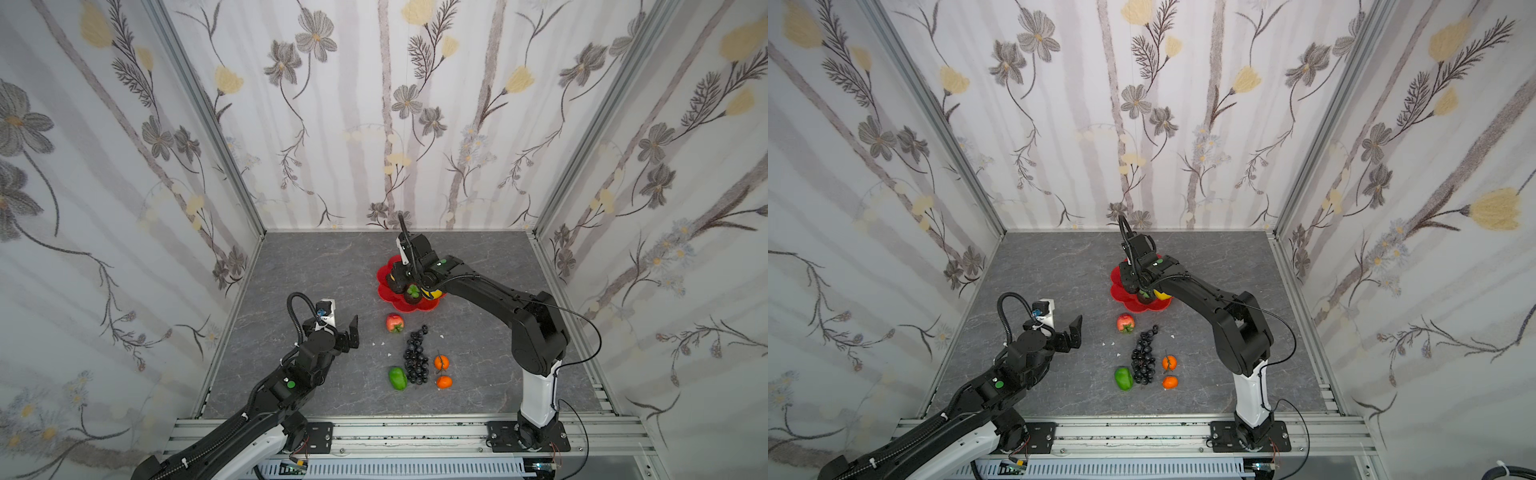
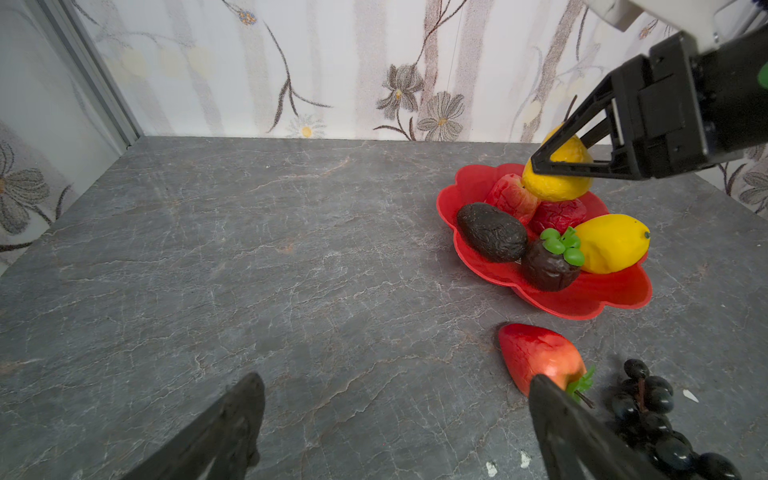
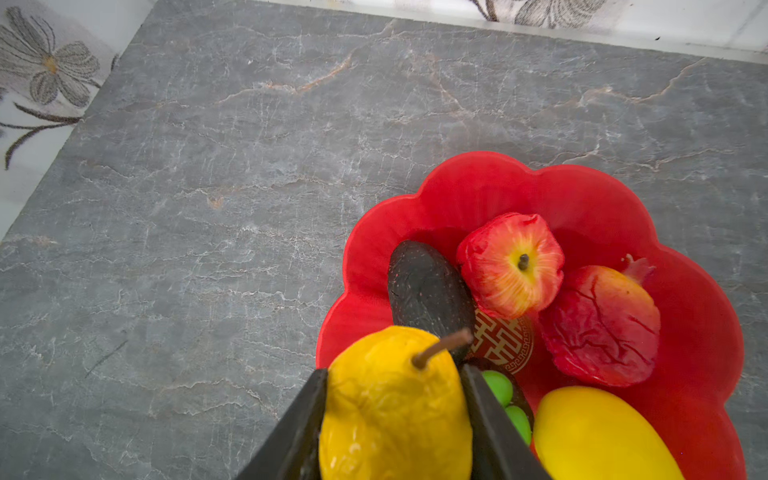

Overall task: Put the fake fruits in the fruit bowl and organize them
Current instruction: 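Lower the pear into the red bowl with the right gripper and open it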

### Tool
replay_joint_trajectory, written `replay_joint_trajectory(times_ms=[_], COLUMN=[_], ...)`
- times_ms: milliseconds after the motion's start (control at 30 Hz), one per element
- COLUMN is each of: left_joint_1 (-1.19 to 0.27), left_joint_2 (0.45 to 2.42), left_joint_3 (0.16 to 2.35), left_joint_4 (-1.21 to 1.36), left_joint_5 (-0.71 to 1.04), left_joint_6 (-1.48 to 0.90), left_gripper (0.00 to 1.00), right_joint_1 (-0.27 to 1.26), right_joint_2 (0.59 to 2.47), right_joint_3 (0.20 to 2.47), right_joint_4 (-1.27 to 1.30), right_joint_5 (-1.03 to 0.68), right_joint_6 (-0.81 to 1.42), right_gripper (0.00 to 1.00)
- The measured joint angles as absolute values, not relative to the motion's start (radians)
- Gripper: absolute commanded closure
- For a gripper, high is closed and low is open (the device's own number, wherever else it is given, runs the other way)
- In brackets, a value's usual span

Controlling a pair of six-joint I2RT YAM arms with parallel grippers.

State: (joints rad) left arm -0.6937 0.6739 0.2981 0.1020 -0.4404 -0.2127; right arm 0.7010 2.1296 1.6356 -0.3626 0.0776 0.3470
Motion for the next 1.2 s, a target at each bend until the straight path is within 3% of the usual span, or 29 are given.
replay_joint_trajectory(times_ms=[1200], left_joint_1=[-0.694], left_joint_2=[0.643], left_joint_3=[0.297], left_joint_4=[0.101], left_joint_5=[-0.442], left_joint_6=[-0.210], left_gripper=[0.00], right_joint_1=[0.774], right_joint_2=[2.331], right_joint_3=[1.765], right_joint_4=[-0.447], right_joint_5=[0.115], right_joint_6=[0.348], right_gripper=[0.50])
